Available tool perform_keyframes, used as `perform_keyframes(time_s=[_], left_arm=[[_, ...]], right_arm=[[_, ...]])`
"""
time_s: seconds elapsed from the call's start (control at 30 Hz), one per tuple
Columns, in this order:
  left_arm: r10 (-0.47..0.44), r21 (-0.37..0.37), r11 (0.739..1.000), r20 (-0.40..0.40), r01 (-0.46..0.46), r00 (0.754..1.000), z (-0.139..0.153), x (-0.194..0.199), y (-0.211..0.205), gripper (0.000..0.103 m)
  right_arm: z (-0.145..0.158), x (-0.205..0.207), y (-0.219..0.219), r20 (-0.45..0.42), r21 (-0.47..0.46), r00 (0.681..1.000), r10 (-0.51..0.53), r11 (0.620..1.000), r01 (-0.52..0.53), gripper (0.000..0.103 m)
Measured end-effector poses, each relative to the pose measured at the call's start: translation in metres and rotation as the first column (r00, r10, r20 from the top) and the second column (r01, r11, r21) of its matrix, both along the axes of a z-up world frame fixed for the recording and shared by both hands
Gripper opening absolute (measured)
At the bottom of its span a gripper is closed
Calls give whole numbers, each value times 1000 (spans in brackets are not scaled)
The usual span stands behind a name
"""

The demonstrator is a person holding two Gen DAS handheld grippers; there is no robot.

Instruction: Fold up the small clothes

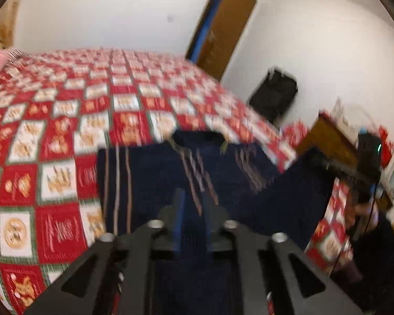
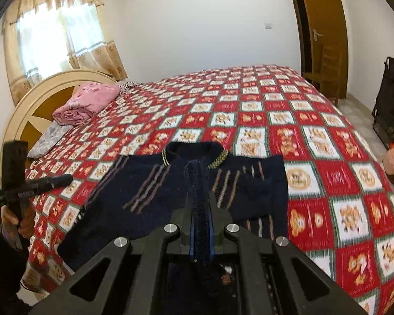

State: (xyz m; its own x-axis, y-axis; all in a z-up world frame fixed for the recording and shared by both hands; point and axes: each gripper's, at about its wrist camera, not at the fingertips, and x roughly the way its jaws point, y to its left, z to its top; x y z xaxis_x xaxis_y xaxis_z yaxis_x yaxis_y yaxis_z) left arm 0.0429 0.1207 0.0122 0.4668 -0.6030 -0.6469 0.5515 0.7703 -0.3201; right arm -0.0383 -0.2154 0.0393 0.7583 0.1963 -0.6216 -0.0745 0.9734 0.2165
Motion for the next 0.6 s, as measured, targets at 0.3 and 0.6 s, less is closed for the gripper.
perform_keyframes(time_s=[0.3,0.6], left_arm=[[44,95,995,-154,-30,987,-68,12,-10,62],[93,132,989,-159,-72,983,-75,7,-15,9]], right_arm=[[-37,-13,-19,-80,110,995,-57,992,66,7],[-47,-17,-13,-103,115,993,-65,990,77,7]])
